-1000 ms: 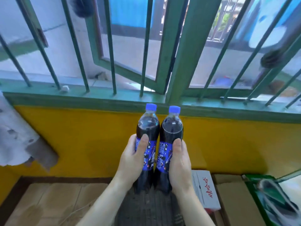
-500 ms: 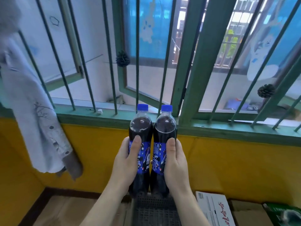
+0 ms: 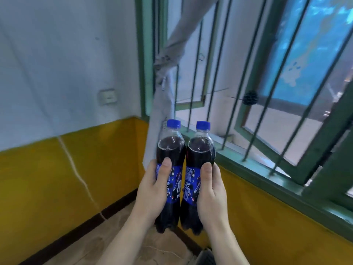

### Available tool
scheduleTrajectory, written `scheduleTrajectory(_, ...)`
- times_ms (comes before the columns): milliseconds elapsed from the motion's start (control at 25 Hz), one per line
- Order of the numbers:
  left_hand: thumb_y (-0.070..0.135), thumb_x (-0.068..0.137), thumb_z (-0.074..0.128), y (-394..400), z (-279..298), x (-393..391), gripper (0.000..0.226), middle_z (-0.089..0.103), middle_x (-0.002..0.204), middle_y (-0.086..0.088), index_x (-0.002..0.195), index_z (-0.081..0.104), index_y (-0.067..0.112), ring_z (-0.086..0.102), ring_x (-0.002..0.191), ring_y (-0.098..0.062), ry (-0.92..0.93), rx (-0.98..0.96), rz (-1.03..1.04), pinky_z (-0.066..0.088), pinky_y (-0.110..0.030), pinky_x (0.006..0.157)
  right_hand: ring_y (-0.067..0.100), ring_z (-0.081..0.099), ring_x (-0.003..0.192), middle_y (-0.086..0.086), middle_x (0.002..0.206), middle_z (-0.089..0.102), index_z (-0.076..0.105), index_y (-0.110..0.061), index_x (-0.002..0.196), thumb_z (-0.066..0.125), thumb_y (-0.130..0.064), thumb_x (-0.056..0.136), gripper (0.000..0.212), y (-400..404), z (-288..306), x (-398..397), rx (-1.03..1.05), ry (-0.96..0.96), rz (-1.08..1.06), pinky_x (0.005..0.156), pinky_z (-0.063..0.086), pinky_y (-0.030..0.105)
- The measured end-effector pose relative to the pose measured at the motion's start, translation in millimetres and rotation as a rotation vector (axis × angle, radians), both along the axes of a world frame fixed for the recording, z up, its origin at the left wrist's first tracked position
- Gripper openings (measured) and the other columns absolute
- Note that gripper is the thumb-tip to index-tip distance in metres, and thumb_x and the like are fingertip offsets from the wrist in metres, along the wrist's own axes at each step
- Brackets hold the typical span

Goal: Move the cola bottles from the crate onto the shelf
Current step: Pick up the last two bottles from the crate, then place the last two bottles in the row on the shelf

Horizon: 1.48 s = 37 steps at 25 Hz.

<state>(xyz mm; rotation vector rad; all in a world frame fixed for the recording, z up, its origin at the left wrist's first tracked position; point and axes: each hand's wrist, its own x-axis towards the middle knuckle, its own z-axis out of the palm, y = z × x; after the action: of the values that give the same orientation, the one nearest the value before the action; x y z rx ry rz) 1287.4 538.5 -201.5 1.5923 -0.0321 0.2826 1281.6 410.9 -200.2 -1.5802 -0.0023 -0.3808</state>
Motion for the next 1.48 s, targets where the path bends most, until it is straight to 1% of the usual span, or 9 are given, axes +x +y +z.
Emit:
scheduleTrajectory(240,0.059,0.092,0.042,69.3,2.5,-77.2,0.034,0.071,0.109,0.021,0.115,0.059,0.041,0.066,0.103,0.003,-0.04,-0.024,0.322,0.052,-0.027,0.087,-0.03,0.053,0.093,-0.055,0.09,0.056,0.049,-0.04,0.125,0.037,-0.057,0.091,0.04,75.5,-3.9,-28.6,-0.035,-0.032,0.345,0.072,0.041,-0.003)
scheduleTrajectory(480,0.061,0.089,0.042,142.1,6.9,-173.9,0.033,0.069,0.108,0.025,0.113,0.056,0.044,0.064,0.103,0.006,-0.083,0.007,0.664,0.051,-0.021,0.085,-0.011,0.064,0.1,-0.035,0.103,0.068,0.052,-0.03,0.136,0.038,-0.056,0.094,0.051,167.3,-2.2,-89.8,-0.018,-0.083,0.686,0.078,0.052,0.01)
scheduleTrajectory(600,0.067,0.09,0.044,175.0,6.3,-232.7,0.036,0.07,0.108,0.022,0.111,0.058,0.042,0.065,0.104,0.003,-0.063,-0.004,0.822,0.052,-0.031,0.093,-0.009,0.065,0.102,-0.035,0.104,0.067,0.05,-0.039,0.132,0.038,-0.057,0.095,0.043,213.2,-3.8,-134.1,-0.013,-0.083,0.838,0.08,0.057,0.018)
scheduleTrajectory(800,0.081,0.079,0.052,220.4,4.5,-331.3,0.049,0.07,0.112,0.015,0.11,0.058,0.045,0.066,0.11,-0.009,-0.053,-0.028,1.034,0.051,-0.047,0.099,-0.002,0.069,0.098,-0.026,0.103,0.071,0.052,-0.031,0.135,0.039,-0.053,0.095,0.048,273.9,1.8,-214.9,0.024,-0.109,1.087,0.075,0.055,0.017)
scheduleTrajectory(880,0.084,0.076,0.052,229.9,5.5,-364.7,0.053,0.07,0.105,0.017,0.107,0.057,0.04,0.067,0.105,-0.006,-0.06,-0.021,1.114,0.052,-0.043,0.096,-0.003,0.068,0.099,-0.025,0.105,0.071,0.052,-0.031,0.134,0.04,-0.055,0.094,0.048,292.9,-0.6,-242.5,0.038,-0.116,1.153,0.076,0.054,0.016)
scheduleTrajectory(1160,0.085,0.074,0.051,266.1,0.8,-466.2,0.053,0.072,0.106,0.008,0.103,0.055,0.04,0.068,0.103,-0.01,-0.057,-0.025,1.318,0.052,-0.037,0.089,0.008,0.071,0.1,-0.017,0.107,0.073,0.055,-0.041,0.121,0.054,-0.06,0.095,0.033,354.5,-6.3,-331.2,0.032,-0.119,1.394,0.087,0.057,0.043)
scheduleTrajectory(1240,0.074,0.078,0.052,275.5,0.9,-482.6,0.048,0.073,0.105,0.008,0.107,0.054,0.036,0.069,0.101,-0.008,-0.053,-0.046,1.33,0.053,-0.031,0.085,0.009,0.07,0.101,-0.016,0.107,0.072,0.055,-0.044,0.119,0.054,-0.067,0.089,0.038,369.0,-7.5,-344.2,0.018,-0.131,1.422,0.089,0.057,0.048)
scheduleTrajectory(1360,0.054,0.09,0.052,295.9,2.6,-496.4,0.031,0.073,0.105,0.007,0.112,0.051,0.032,0.07,0.094,-0.003,-0.053,-0.061,1.324,0.052,-0.016,0.072,0.007,0.069,0.104,-0.018,0.11,0.071,0.054,-0.042,0.122,0.054,-0.066,0.087,0.042,398.6,-9.7,-353.3,-0.003,-0.127,1.453,0.092,0.056,0.049)
scheduleTrajectory(1480,0.057,0.087,0.049,321.7,-0.6,-500.1,0.034,0.068,0.112,0.015,0.116,0.047,0.039,0.065,0.098,0.007,-0.036,-0.01,1.312,0.048,-0.008,0.075,0.003,0.066,0.109,-0.021,0.115,0.068,0.052,-0.042,0.127,0.053,-0.068,0.085,0.05,425.8,-10.8,-352.5,-0.023,-0.132,1.469,0.098,0.053,0.047)
